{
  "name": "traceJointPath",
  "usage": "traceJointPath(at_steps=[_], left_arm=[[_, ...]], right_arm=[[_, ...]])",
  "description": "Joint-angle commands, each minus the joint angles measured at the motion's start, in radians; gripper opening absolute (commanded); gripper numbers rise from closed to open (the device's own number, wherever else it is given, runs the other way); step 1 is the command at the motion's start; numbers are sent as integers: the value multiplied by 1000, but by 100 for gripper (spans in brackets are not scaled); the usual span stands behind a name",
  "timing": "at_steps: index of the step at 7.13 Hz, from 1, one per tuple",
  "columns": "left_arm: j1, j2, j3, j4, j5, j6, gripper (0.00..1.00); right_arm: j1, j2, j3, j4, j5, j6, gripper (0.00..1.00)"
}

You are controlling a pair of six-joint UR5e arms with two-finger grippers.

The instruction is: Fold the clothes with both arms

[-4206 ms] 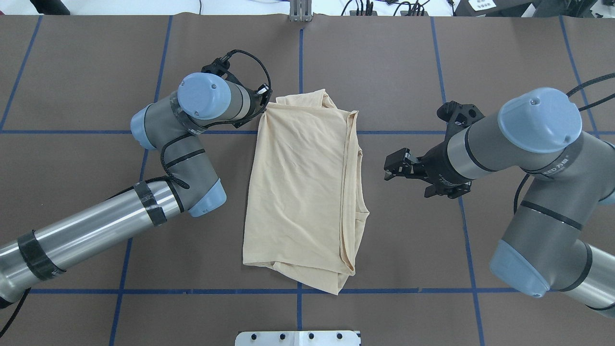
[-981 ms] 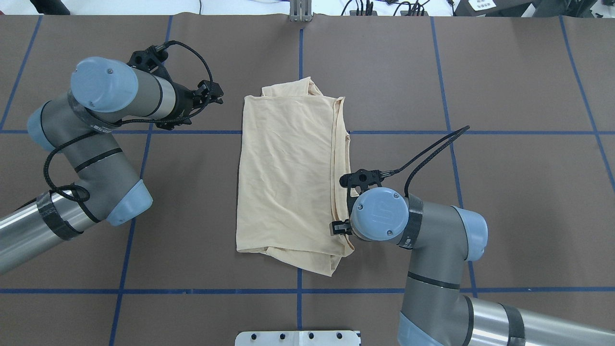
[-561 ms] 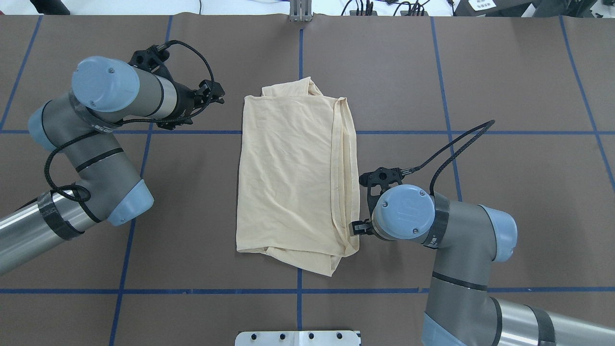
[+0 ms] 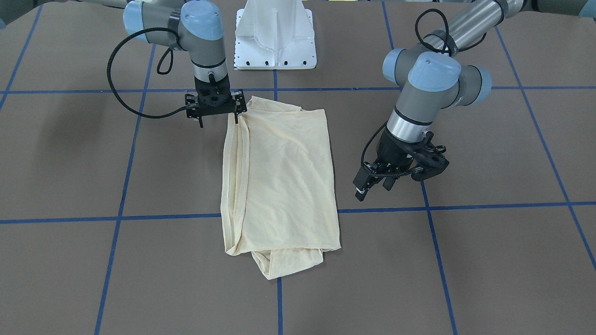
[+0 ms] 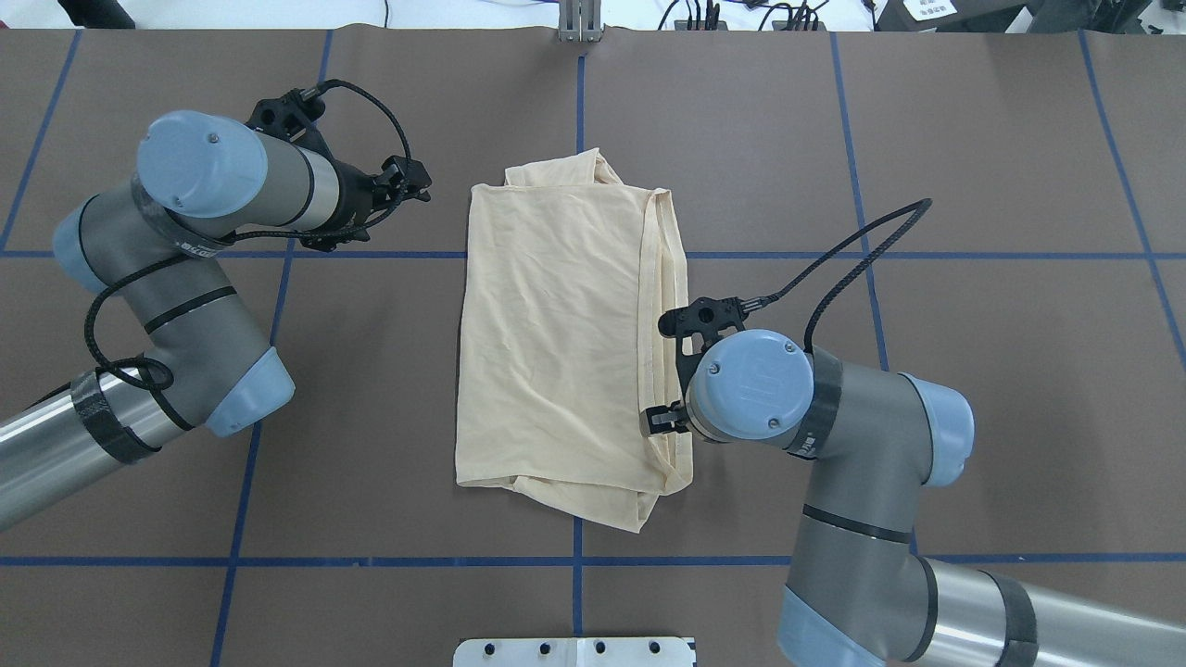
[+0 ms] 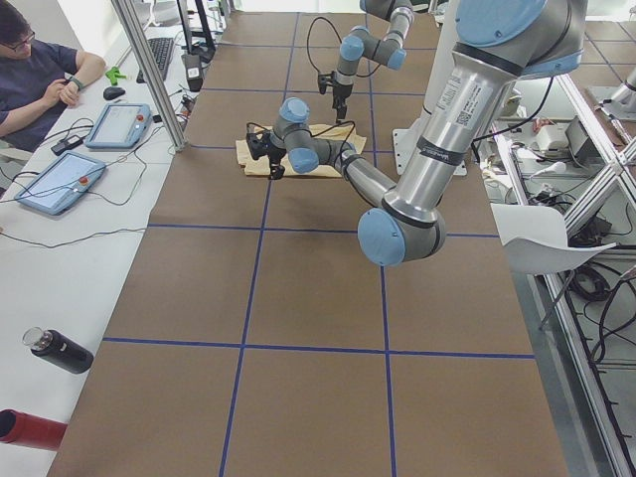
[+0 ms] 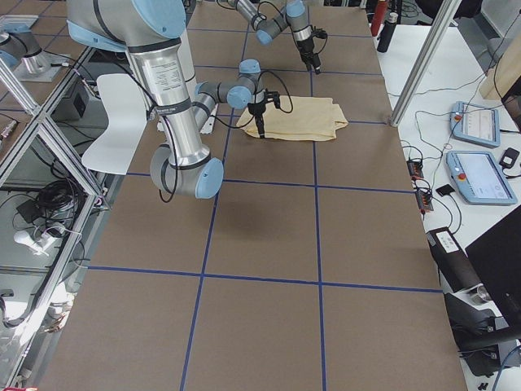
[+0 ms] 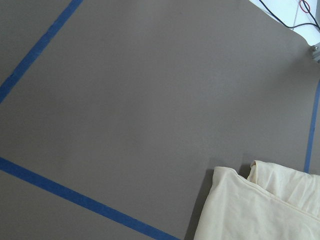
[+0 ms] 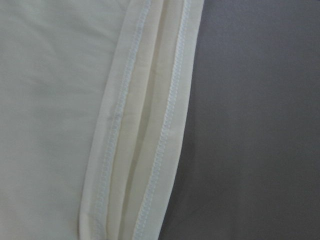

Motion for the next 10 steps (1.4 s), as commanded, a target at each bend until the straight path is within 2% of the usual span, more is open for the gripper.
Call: traceJointPath(at_steps=[1,8,10], left_arm=[[0,1,1,-1,0,0,100],[0,-1,1,-1,0,0,100],[0,-1,-1,-1,0,0,100]], right_arm=[[-6,70,-86,5,-2,-13,100],[-29,59,-110,-1,14,-27,100],[-32,58,-116,-2,41,-27,100]])
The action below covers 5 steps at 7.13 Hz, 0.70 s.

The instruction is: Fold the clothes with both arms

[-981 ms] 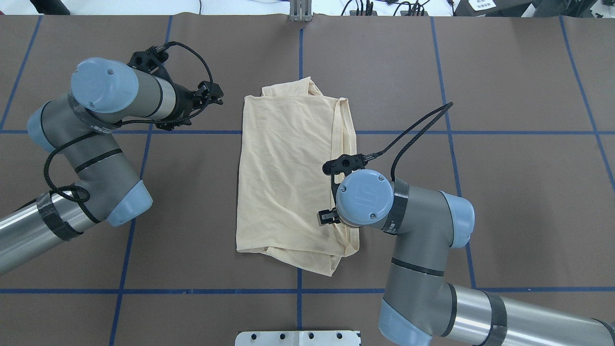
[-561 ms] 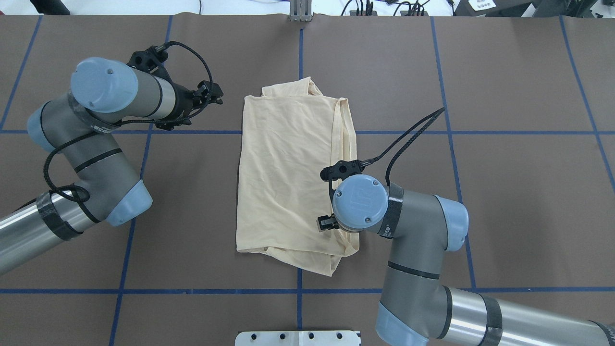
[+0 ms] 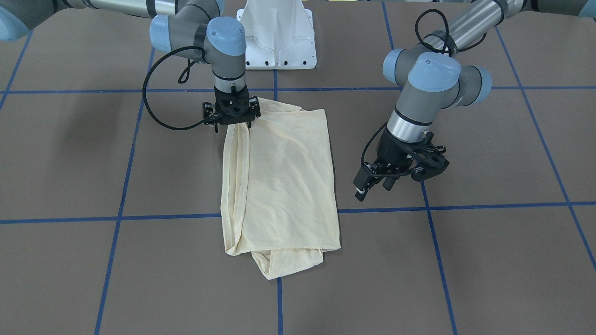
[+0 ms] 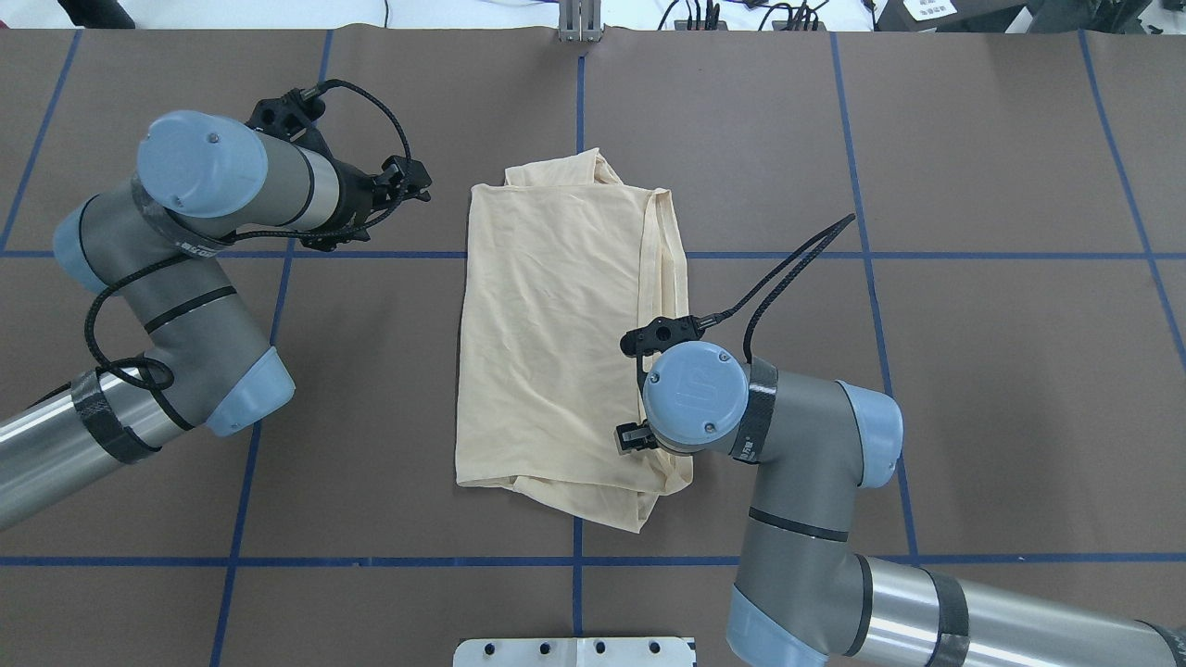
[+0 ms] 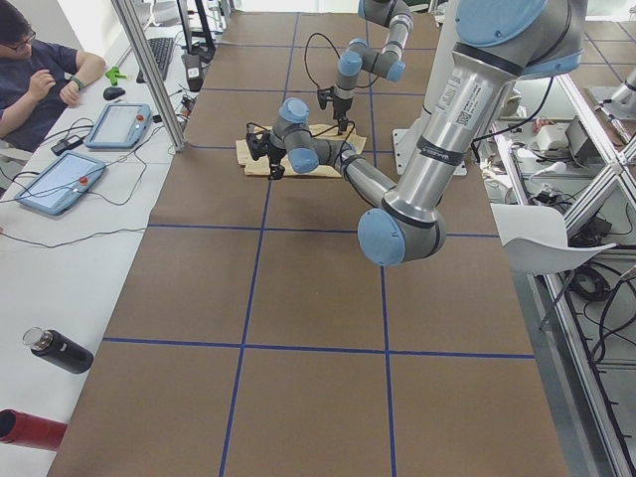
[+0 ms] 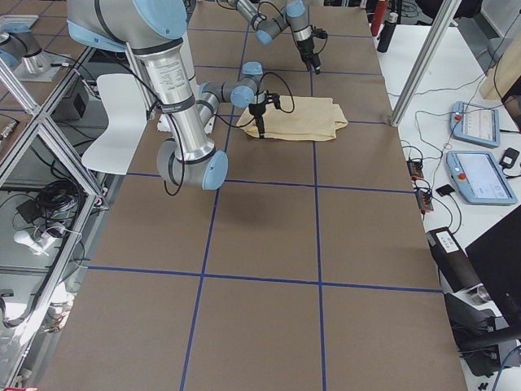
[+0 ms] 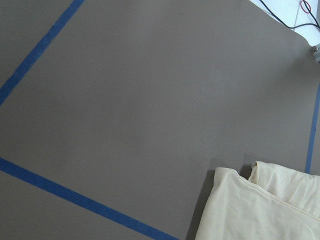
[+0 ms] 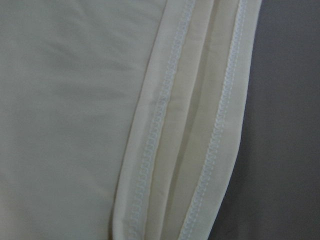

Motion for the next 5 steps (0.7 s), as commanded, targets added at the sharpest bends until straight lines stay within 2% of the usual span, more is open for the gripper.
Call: traceJointPath(at_steps=[1,5], left_arm=[[0,0,0,0,0,0,100],[0,-6,-1,0,0,-3,100]], right_arm=[[-2,-2,-3,-3,12,0,100],[21,-25,3,-1,46,-8,100]])
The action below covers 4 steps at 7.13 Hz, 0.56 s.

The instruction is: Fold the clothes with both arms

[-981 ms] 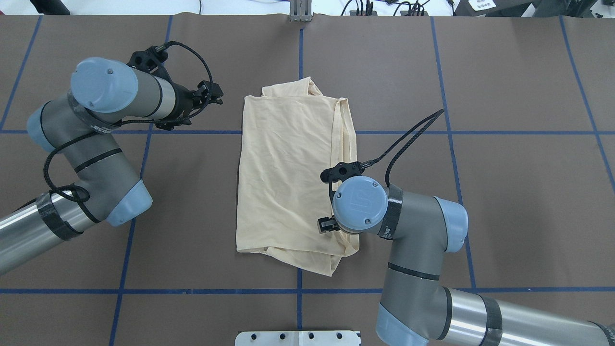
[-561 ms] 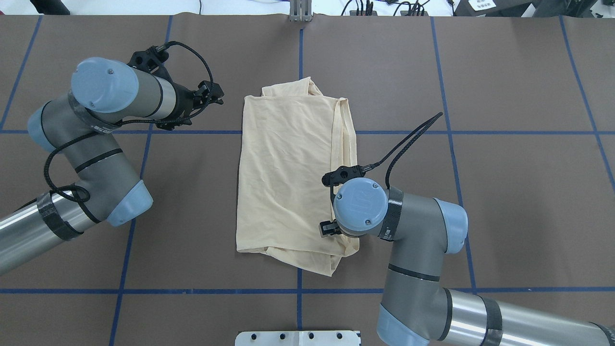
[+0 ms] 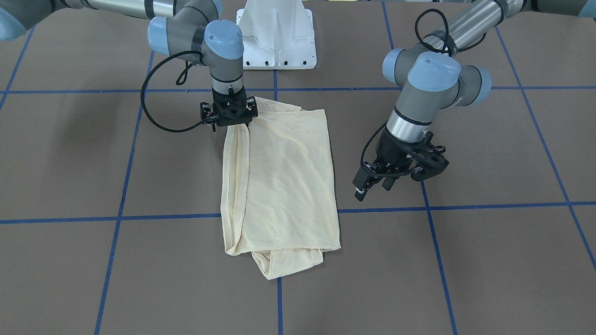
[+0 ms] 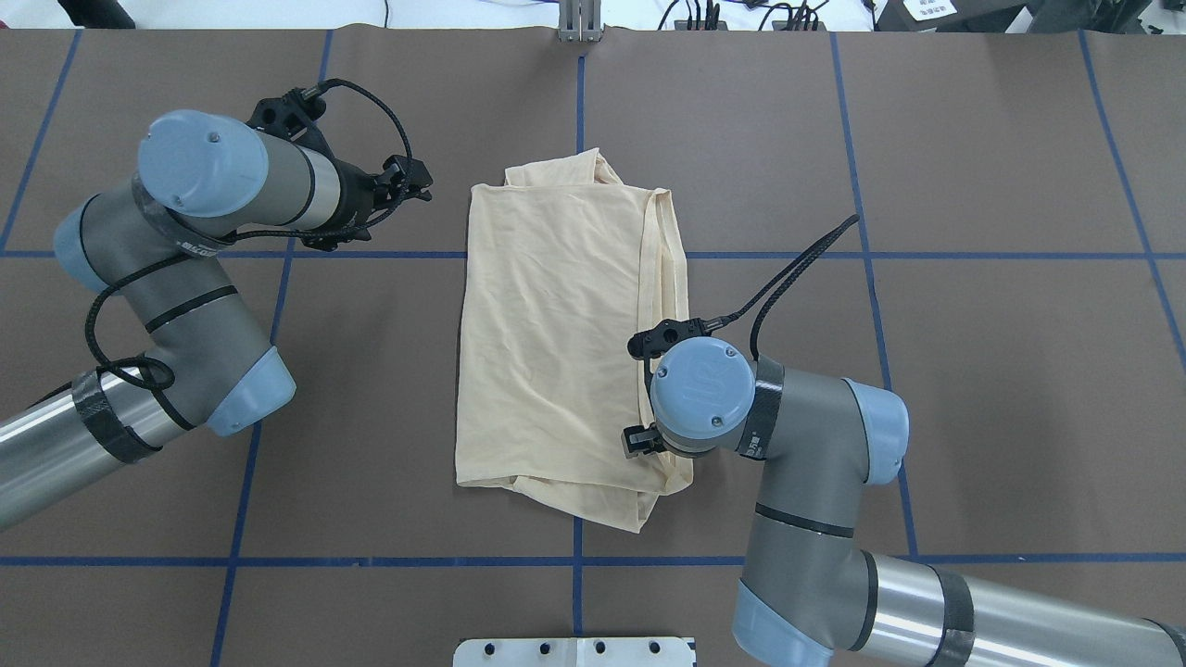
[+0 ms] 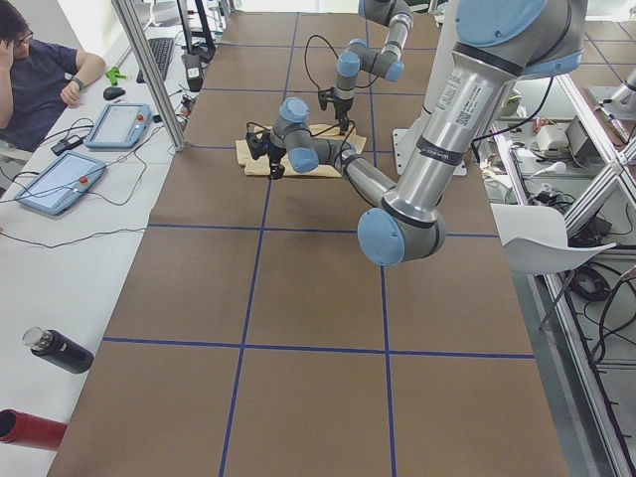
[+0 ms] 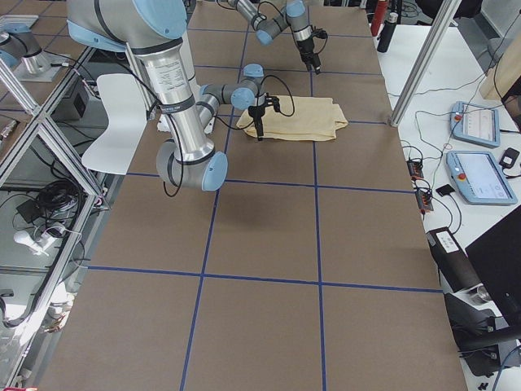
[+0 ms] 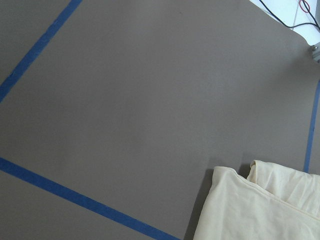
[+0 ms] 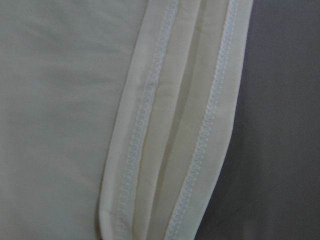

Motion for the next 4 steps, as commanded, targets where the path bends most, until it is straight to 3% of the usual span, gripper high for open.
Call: traceJointPath(at_steps=[1,4], left_arm=[[0,-5,-1,0,0,-1,100],[0,-8,-1,3,0,-1,100]], right_arm=[[12,-33,11,4,10,-9,100],[44,-92,70,1,39,-27,100]])
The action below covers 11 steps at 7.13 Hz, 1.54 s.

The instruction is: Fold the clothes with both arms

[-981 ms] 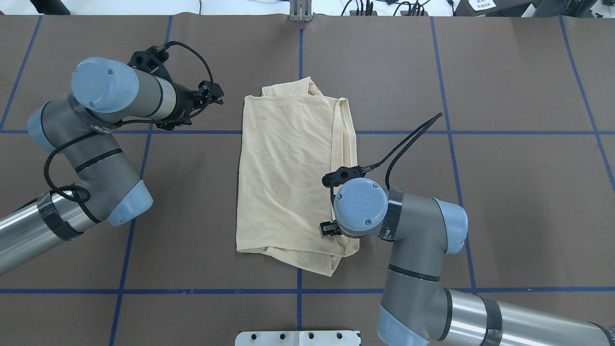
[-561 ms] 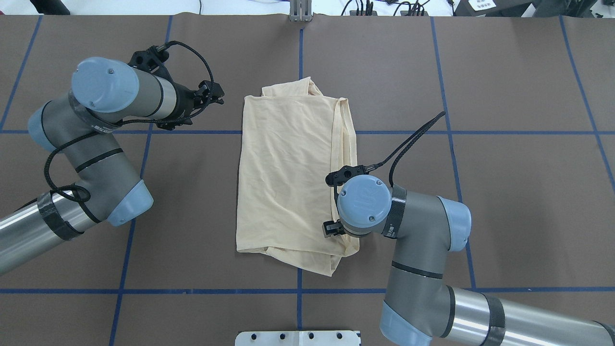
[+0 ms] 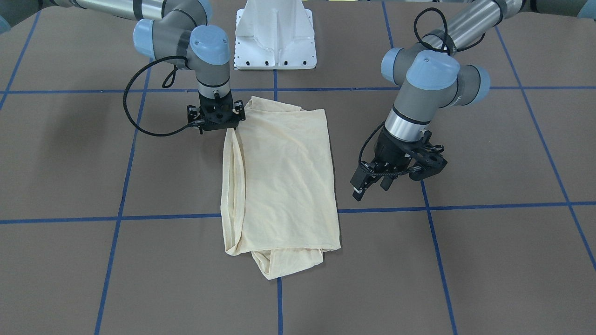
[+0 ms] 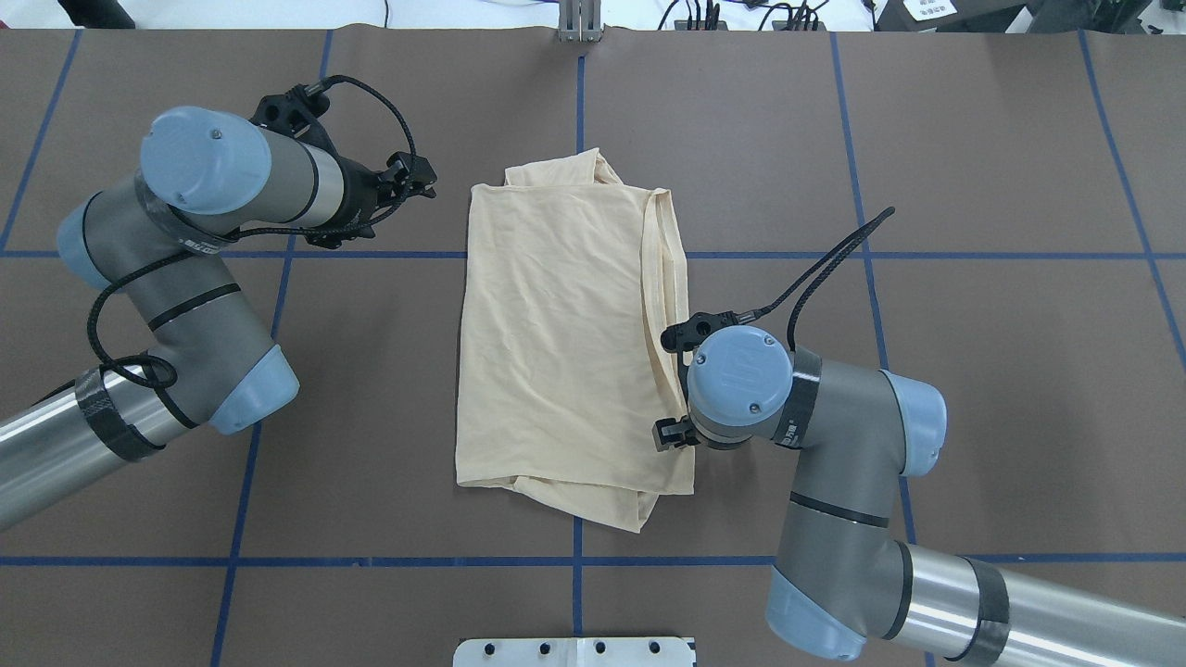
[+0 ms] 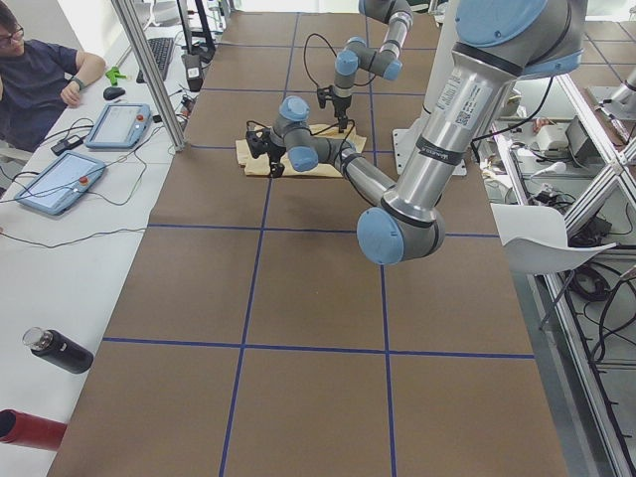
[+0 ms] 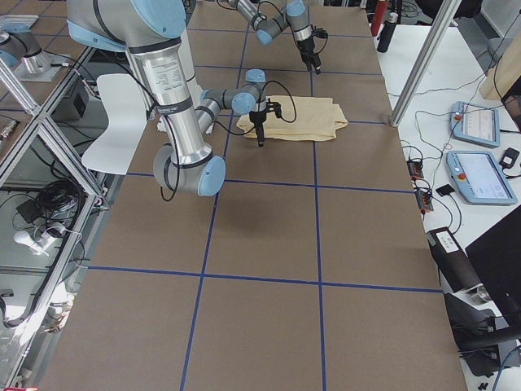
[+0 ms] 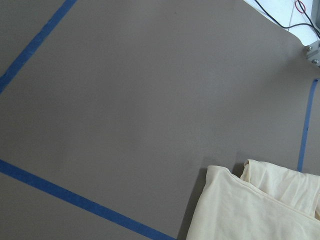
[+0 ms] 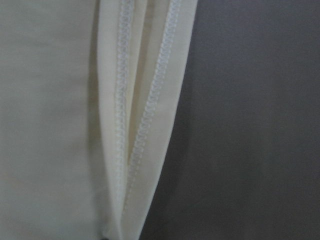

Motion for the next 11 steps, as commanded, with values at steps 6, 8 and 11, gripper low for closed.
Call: traceJointPath(at_steps=[6,8,11], left_arm=[[0,10,4,-5,0,3,100],[0,10,5,-6,-2,3,100],[0,7,7,-6,-2,5,100]], right_arm=[[131,115,-35,17,11,-86,100],[142,182,-246,222,7,-93,100],[148,198,-321,276,22,-97,100]])
